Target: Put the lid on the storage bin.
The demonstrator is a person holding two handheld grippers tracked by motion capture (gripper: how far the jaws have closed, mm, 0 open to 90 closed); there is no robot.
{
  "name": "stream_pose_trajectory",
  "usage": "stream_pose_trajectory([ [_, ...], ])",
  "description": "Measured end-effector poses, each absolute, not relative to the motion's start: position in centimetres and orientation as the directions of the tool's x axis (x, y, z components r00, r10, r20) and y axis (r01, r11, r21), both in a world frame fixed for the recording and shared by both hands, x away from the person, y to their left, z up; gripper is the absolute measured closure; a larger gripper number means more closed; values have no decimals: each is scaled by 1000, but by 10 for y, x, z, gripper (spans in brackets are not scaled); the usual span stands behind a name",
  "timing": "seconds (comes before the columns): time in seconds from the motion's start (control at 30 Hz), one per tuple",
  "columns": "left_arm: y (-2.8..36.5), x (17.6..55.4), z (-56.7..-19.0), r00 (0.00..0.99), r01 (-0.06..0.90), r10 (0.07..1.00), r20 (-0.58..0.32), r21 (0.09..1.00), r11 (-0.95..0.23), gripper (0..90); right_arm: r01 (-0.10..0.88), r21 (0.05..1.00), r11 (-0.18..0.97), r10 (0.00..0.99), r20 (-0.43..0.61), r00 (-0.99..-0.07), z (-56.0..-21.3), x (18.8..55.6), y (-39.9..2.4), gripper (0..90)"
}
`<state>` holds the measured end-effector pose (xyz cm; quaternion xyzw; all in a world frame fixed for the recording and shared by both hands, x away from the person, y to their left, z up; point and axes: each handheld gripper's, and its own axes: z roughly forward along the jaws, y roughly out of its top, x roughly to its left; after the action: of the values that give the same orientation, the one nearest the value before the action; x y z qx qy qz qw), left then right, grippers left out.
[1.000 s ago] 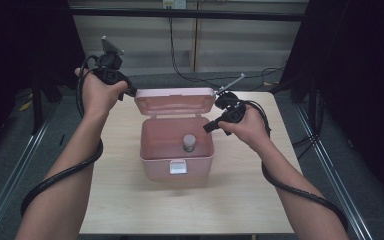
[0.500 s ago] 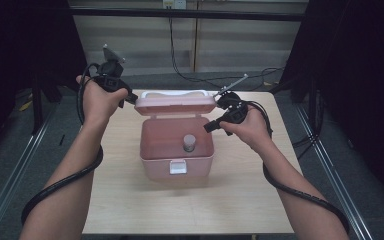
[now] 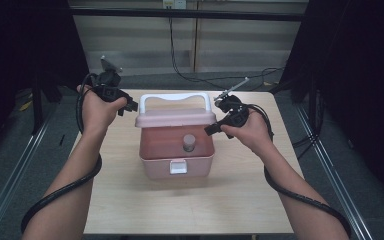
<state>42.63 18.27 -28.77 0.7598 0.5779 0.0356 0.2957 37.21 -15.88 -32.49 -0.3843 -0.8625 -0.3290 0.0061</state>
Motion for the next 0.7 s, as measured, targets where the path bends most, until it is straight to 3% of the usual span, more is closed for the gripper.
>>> stream_pose_trajectory([
  [0.4,200,422,-306,300,867,913,-276,479,-140,447,662,562,496,650,265,-712,-335,365,-159,900],
  [0.7,215,416,-326,295,861,917,-267,491,-134,317,655,568,498,643,264,-718,-344,359,-161,879],
])
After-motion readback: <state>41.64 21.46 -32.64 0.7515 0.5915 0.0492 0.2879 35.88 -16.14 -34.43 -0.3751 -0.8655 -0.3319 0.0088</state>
